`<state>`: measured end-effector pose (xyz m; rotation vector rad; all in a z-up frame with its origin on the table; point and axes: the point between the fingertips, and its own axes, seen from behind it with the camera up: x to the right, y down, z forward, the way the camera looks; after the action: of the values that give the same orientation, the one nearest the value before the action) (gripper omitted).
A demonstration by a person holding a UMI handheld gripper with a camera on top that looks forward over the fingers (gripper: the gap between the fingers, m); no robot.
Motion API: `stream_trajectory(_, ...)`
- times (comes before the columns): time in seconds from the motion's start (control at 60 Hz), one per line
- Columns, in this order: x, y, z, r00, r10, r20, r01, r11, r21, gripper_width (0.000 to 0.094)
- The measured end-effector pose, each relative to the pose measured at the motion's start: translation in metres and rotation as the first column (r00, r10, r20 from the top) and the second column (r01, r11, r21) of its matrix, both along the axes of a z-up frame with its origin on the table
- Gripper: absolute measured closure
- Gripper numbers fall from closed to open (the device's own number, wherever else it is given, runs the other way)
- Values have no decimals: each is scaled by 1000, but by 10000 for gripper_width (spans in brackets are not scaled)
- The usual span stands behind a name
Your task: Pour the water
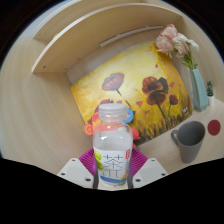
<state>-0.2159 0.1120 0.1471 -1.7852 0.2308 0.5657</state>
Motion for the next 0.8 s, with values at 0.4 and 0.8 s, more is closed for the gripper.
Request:
stream_trajectory(0.4, 70, 17, 46, 503, -209, -838, 15, 972, -234, 543)
stream_trajectory(0.8, 112, 31, 30, -113, -378, -919, -25, 926, -378, 528)
